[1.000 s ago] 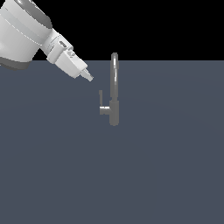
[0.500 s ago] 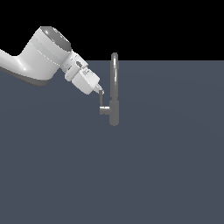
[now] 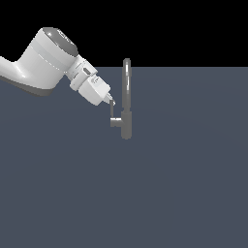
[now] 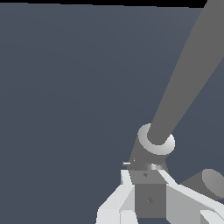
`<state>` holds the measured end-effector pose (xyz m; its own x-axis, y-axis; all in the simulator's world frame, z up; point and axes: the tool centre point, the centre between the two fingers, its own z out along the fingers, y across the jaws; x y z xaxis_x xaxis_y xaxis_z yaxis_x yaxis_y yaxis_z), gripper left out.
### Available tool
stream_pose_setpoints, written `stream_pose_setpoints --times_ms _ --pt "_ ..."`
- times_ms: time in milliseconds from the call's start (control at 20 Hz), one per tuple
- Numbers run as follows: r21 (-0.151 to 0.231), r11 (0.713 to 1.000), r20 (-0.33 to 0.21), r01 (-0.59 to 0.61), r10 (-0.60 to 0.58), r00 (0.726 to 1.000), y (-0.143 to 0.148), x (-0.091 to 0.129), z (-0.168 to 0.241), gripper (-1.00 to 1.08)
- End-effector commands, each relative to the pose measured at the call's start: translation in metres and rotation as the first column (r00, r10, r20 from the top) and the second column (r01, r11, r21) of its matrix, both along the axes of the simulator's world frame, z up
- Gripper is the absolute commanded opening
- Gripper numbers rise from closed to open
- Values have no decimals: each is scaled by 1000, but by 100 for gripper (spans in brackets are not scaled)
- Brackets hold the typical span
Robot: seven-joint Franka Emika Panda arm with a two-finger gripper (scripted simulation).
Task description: Turn on the faucet by rotating a designated handle.
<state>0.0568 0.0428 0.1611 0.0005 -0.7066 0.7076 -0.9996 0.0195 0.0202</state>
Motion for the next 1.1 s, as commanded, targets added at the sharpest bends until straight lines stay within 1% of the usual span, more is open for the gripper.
stream_pose_setpoints --times_ms 0,450,500,550,1050 --pt "0 1000 0 0 0 1000 0 -7 2 -100" --pt "0 1000 0 0 0 1000 1 -34 8 -100" --pt "0 1000 0 0 0 1000 1 -34 8 -100" --pt "0 1000 5 -8 8 1000 2 -28 7 -100" --pt "0 1000 3 -4 4 1000 2 -58 -5 -100"
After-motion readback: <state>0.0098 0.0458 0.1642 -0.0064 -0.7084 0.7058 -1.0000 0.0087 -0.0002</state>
